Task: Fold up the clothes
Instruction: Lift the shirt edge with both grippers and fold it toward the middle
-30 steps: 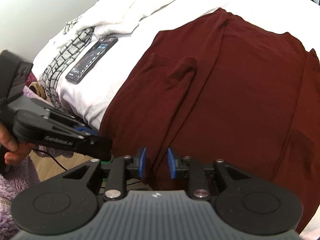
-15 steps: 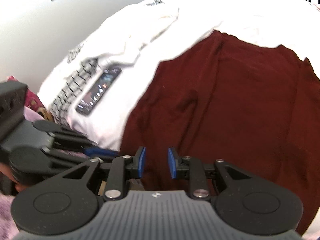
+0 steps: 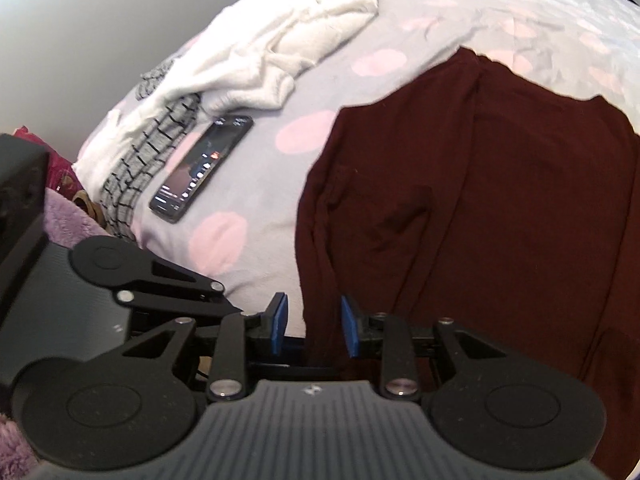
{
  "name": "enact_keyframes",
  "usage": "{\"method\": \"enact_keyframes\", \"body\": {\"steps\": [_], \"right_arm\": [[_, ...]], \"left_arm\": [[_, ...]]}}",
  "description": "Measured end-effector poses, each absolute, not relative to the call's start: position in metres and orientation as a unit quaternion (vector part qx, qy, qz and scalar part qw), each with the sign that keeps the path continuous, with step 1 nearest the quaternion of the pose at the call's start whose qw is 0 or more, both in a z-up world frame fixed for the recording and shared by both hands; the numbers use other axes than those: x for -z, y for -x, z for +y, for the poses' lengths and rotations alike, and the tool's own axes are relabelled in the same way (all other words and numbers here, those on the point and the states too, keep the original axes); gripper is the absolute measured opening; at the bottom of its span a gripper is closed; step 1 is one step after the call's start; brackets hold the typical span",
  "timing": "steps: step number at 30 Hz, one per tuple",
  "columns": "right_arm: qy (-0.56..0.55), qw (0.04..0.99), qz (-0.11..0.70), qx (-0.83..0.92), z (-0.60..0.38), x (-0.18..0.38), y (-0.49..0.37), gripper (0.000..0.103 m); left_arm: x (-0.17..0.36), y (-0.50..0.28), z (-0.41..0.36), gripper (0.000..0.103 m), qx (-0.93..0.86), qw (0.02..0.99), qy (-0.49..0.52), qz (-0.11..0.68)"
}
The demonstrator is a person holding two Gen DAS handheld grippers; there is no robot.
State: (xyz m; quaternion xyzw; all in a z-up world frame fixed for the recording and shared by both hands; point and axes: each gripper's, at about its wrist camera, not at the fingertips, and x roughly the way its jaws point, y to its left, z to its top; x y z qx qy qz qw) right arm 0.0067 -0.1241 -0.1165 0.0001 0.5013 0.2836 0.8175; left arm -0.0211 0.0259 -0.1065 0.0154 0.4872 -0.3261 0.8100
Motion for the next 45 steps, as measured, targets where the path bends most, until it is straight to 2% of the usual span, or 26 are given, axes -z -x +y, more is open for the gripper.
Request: {"method": "enact_keyframes", "body": {"steps": [1,2,6,8,11,16,28,33,35,37,39,41,45], "right_arm": [[0.001,0.816,0.505,-0.281,-0.124,0.119,-0.008,0.029],[0.001,0.815,0.508,-0.279,-0.125,0.121,-0.01,0.02],[-0.019,0.812,0.512,-0.279,-0.132,0.126,-0.013,0.016],[-0.031,0.813,0.513,-0.273,-0.138,0.128,-0.013,0.016],[-0.055,0.811,0.518,-0.266,-0.147,0.131,-0.014,0.015],[-0.071,0.812,0.517,-0.26,-0.158,0.133,-0.011,0.015],[-0.061,0.812,0.513,-0.271,-0.156,0.133,-0.009,0.015],[-0.056,0.812,0.512,-0.274,-0.155,0.132,-0.01,0.015],[-0.058,0.811,0.513,-0.275,-0.155,0.132,-0.01,0.015],[-0.062,0.809,0.514,-0.277,-0.156,0.133,-0.01,0.015],[-0.074,0.805,0.516,-0.285,-0.158,0.134,-0.012,0.015],[-0.093,0.798,0.516,-0.297,-0.161,0.134,-0.011,0.015],[-0.121,0.791,0.513,-0.311,-0.165,0.132,-0.008,0.015]], "left_arm": [[0.107,0.021,0.026,0.01,0.326,0.809,-0.016,0.488],[0.107,0.02,0.026,0.011,0.326,0.808,-0.016,0.49],[0.103,0.019,0.034,0.015,0.32,0.806,-0.008,0.498],[0.1,0.018,0.04,0.027,0.314,0.804,-0.006,0.505],[0.093,0.015,0.049,0.037,0.3,0.805,-0.001,0.511],[0.083,-0.007,0.068,0.043,0.255,0.82,0.036,0.511],[0.098,-0.114,0.086,0.045,0.14,0.814,0.127,0.55],[0.119,-0.154,0.094,0.041,0.107,0.81,0.131,0.562],[0.127,-0.162,0.098,0.033,0.097,0.808,0.138,0.565],[0.131,-0.165,0.1,0.029,0.095,0.812,0.148,0.556],[0.132,-0.167,0.1,0.013,0.098,0.819,0.155,0.544],[0.13,-0.169,0.1,0.007,0.106,0.827,0.159,0.528],[0.11,-0.161,0.083,0.006,0.129,0.849,0.124,0.496]]}}
